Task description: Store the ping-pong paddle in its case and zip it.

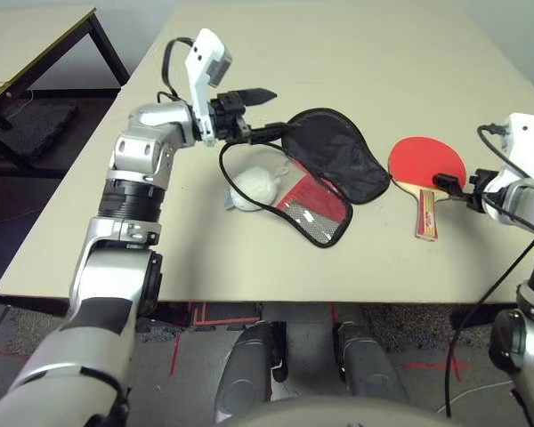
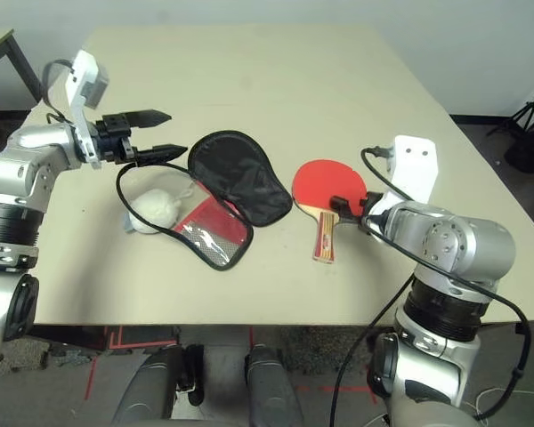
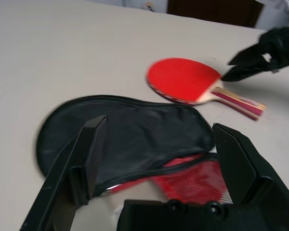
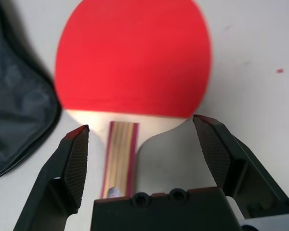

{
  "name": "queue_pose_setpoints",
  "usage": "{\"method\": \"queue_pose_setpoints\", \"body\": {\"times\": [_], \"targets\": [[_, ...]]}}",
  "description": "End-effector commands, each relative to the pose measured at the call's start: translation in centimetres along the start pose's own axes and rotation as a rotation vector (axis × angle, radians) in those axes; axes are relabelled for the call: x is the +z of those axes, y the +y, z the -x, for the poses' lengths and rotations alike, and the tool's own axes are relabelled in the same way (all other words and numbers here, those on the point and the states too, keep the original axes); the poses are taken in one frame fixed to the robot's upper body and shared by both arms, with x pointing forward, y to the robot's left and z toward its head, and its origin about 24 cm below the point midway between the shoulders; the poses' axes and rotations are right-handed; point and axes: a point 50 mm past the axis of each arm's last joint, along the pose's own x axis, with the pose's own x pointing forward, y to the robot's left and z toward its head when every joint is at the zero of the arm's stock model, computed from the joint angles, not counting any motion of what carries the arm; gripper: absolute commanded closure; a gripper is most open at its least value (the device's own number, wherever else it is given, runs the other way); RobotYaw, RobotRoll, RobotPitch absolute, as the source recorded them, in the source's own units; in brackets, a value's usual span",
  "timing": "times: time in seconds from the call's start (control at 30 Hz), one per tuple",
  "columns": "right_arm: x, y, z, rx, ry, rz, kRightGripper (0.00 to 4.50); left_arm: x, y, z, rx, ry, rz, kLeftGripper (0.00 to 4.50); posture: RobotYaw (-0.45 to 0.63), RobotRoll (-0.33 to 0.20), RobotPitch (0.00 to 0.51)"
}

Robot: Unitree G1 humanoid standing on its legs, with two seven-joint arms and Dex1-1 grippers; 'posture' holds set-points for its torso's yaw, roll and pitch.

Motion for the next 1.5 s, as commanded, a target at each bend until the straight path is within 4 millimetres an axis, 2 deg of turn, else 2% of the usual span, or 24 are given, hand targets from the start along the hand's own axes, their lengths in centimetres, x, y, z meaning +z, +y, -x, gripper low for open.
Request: {"method": "queue_pose_setpoints", "body": {"times": [0.03,0.23,0.6,0.73,0.97,1.03,1.17,1.27,1.5], "targets": [[-1.3,0.3,-0.3,-0.001,0.055,0.011,0.04,-0.3,-0.8,-0.7,-0.034,0.013,0.000,0.00,-0.14,0.000,0.109],[-2.6,1.0,-0.9,0.018,0.114,0.039,0.04,-1.3,-1.9,-1.3,-0.078,0.046,0.010,0.00,-0.13,0.000,0.114],[-3.9,2.0,-2.3,0.005,0.211,0.079,0.04,-1.4,-2.9,-1.6,-0.089,0.049,0.032,0.00,-0.11,0.000,0.119],[-4.3,2.2,-2.9,-0.030,0.254,0.112,0.87,-1.1,-3.1,-1.5,-0.085,0.047,0.034,0.00,-0.10,0.000,0.120],[-3.8,2.1,-3.2,-0.098,0.242,0.097,3.01,-0.9,-3.1,-1.2,-0.074,0.043,0.042,0.00,-0.09,0.000,0.120],[-3.5,1.9,-3.1,-0.126,0.227,0.090,3.32,-0.9,-3.2,-1.3,-0.072,0.041,0.044,0.00,-0.09,0.000,0.118],[-2.1,1.3,-2.6,-0.190,0.157,0.071,3.35,-0.8,-3.2,-1.3,-0.070,0.038,0.046,0.00,-0.10,0.000,0.118],[0.0,1.7,-2.1,-0.187,0.053,0.091,3.35,-0.9,-3.3,-1.4,-0.071,0.037,0.049,0.00,-0.11,0.000,0.117],[3.3,5.8,-1.8,-0.003,-0.076,0.179,3.35,-0.8,-3.3,-1.7,-0.078,0.035,0.051,0.00,-0.12,0.000,0.115]]}}
